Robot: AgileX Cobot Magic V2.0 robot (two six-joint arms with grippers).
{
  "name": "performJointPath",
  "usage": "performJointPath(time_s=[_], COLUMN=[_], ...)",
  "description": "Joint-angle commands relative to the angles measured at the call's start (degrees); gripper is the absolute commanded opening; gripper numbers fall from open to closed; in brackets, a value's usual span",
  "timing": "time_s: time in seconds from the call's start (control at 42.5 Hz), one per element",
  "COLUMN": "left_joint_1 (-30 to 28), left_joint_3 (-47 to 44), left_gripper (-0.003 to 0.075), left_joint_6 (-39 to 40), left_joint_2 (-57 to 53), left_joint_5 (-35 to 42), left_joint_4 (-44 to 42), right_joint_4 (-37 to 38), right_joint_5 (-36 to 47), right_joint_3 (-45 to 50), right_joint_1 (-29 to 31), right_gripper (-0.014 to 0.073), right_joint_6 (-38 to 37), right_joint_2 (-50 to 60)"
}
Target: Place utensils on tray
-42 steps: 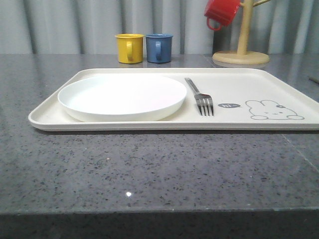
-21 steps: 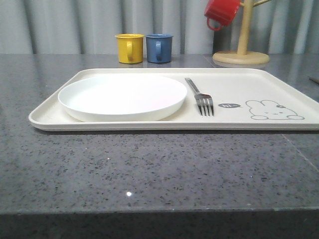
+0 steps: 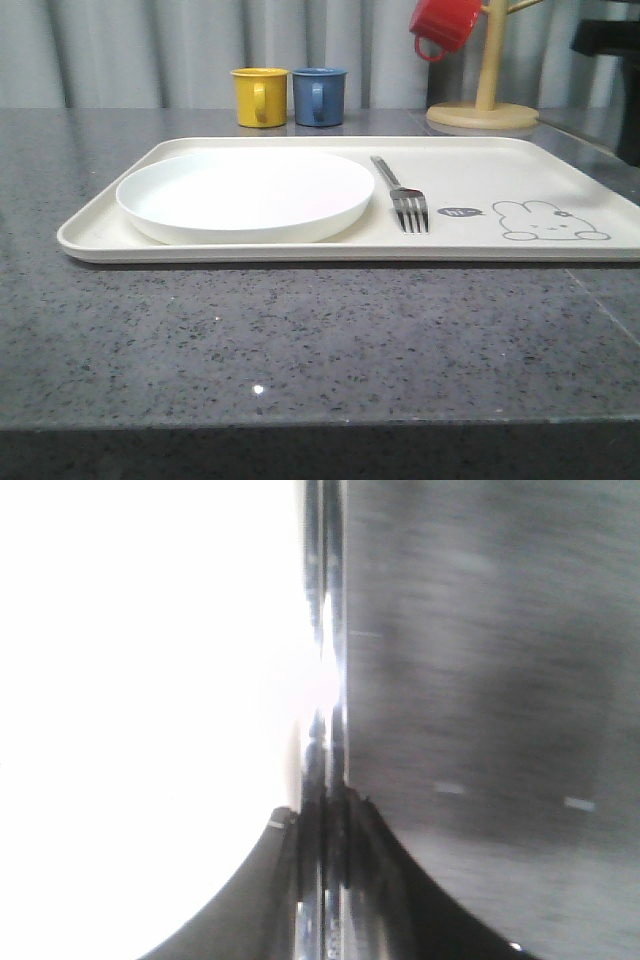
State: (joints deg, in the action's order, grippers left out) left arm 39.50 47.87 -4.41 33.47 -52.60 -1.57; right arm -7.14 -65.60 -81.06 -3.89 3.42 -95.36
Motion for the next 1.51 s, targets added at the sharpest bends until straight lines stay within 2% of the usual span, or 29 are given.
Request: performJointPath(time_s=[0.0,0.094,0.165,0.282,0.447,0.518,0.683,0.753,0.871,1.012,1.154,1.483], left_joint_1=[0.5,0.5,0.5,0.5,0.5,0.5,0.5,0.5,0.5,0.5,0.5,0.5], left_joint_3=[1.5,1.5,1.5,1.5,1.5,1.5,1.5,1.5,1.5,1.5,1.5,1.5], left_gripper=[0.0388,0.0388,0.0388,0.0388,0.0388,0.0388,0.0388,0.0388,0.0388,0.0388,0.0388,0.0388], left_joint_6=[0.5,0.5,0.5,0.5,0.5,0.5,0.5,0.5,0.5,0.5,0.5,0.5], left_joint_2=[0.2,0.2,0.2,0.2,0.2,0.2,0.2,0.2,0.2,0.2,0.2,0.2], left_joint_5=[3.8,3.8,3.8,3.8,3.8,3.8,3.8,3.8,3.8,3.8,3.8,3.8], left_joint_4=[-0.1,-0.1,-0.1,-0.1,-0.1,-0.1,-0.1,-0.1,-0.1,-0.1,-0.1,-0.1], right_joint_4=[-3.8,-5.4,-5.7,-5.7,-5.9,-6.5,-6.8,-6.7,-6.0,1.5,8.8,9.0], right_joint_5=[-1.0,-0.6,0.4,3.0,5.5,5.7,5.8,6.1,5.8,1.7,-1.7,-1.9], right_joint_3=[-3.2,-3.5,-3.5,-3.5,-3.5,-3.5,-3.6,-3.7,-3.7,-3.7,-3.7,-3.6], right_joint_1=[-4.7,-8.0,-9.2,-9.4,-9.4,-9.4,-9.4,-9.4,-9.4,-8.9,-5.6,12.8], right_gripper=[0.0007,0.0008,0.0008,0.0008,0.0011,0.0038,0.0257,0.0315,0.0332,0.0332,0.0335,0.0335], right_joint_6=[0.7,-0.6,-4.5,-12.2,-16.0,-16.1,-15.6,-13.9,-8.0,-4.9,-4.9,-0.4], right_joint_2=[2.1,0.7,-0.7,-3.0,-5.0,-5.2,-5.1,-4.6,-1.5,3.4,7.4,7.1])
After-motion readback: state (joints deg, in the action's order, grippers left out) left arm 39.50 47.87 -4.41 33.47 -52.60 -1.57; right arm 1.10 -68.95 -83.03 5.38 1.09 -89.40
